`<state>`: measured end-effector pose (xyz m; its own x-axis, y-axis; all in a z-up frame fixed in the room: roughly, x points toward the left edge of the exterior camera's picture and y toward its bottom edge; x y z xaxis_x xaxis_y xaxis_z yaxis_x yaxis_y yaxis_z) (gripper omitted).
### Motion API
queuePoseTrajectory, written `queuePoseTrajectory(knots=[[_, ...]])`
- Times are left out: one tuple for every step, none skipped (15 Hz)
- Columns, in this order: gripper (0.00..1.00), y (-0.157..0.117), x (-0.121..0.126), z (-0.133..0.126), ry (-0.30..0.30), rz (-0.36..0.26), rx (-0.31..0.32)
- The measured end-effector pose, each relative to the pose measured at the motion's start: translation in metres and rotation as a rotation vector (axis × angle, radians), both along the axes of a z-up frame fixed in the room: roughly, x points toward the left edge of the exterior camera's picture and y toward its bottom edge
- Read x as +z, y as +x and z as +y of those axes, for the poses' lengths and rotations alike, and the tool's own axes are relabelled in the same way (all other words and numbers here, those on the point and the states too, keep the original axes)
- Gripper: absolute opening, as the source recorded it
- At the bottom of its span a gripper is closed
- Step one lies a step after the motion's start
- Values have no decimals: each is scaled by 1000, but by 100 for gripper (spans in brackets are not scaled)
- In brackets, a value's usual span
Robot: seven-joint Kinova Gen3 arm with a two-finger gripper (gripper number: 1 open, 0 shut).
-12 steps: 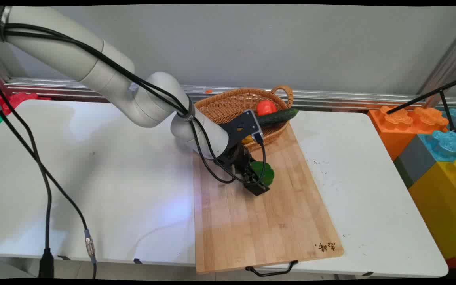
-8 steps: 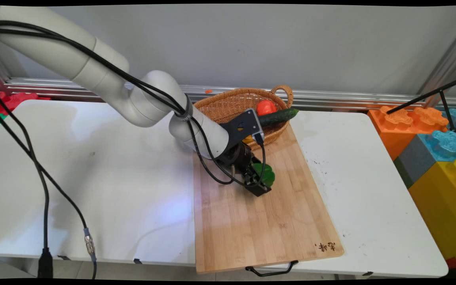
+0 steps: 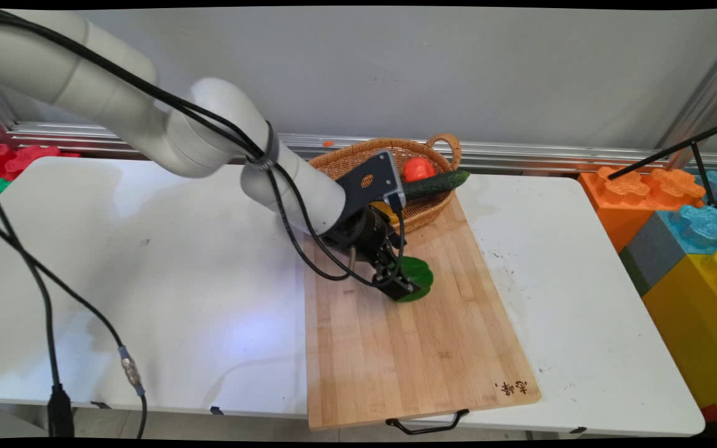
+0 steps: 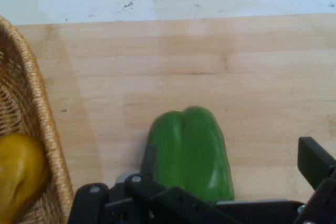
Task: Pick up the potato from the vegetable basket
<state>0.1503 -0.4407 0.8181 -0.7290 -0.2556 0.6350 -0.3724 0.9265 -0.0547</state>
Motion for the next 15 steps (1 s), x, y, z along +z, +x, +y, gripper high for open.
queuePoseTrajectory(knots=[[100,4,6,1,3,-1,2],[100,7,11,3,1,-2,4],[100,10,15,3,-3,0,6],[100,14,21,3,-11,3,4],[100,18,27,3,-24,4,-4],[100,22,31,3,-40,3,-12],[100,24,34,3,-50,2,-19],[100,28,38,2,-65,1,-30],[100,32,43,0,-85,0,-44],[100,36,47,-3,-108,-6,-62],[100,41,52,-6,-131,-14,-76],[100,46,56,-12,-161,-30,-94],[100,53,61,-18,-195,-52,-110],[100,60,65,-25,-225,-75,-122],[100,67,69,-34,-258,-106,-138]])
